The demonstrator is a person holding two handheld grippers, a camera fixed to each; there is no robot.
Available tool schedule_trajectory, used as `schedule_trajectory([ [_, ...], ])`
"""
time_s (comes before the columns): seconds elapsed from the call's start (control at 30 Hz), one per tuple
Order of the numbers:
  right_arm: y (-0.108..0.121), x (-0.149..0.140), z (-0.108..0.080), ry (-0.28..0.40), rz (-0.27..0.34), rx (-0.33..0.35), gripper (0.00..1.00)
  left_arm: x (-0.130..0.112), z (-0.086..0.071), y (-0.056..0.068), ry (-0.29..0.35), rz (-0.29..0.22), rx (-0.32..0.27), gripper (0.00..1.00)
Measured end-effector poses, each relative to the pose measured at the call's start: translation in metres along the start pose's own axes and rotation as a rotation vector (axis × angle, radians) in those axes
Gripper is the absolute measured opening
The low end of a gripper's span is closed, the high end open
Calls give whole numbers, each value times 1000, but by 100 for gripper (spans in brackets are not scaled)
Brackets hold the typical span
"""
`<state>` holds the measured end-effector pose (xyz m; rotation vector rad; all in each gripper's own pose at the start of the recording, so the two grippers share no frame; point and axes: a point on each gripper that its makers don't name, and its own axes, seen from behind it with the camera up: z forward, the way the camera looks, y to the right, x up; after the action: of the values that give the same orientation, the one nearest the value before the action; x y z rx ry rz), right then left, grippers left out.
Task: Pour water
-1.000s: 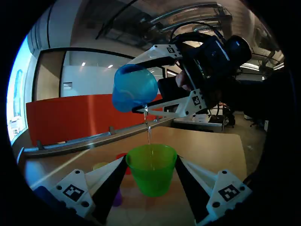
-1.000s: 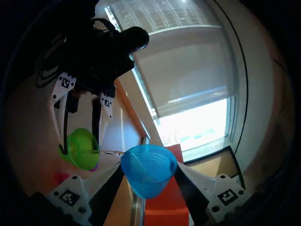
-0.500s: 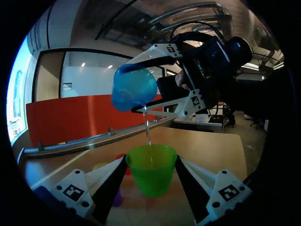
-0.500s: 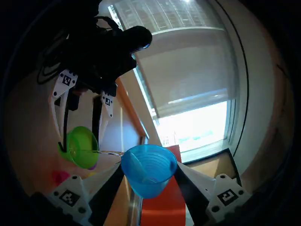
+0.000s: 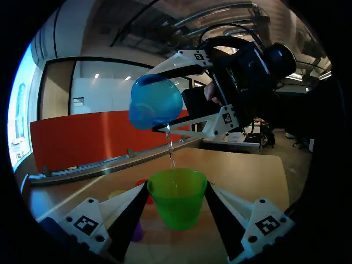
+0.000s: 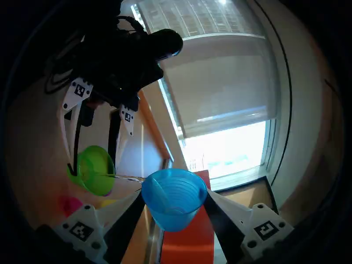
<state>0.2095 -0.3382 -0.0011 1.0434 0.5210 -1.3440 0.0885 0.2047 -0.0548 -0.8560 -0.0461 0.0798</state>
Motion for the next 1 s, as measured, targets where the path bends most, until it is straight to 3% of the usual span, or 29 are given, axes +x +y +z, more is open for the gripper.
schedule_trajectory([
  [1.0, 0, 7, -3, -6, -69, -13, 91, 2, 0, 2, 2, 6, -3, 88],
])
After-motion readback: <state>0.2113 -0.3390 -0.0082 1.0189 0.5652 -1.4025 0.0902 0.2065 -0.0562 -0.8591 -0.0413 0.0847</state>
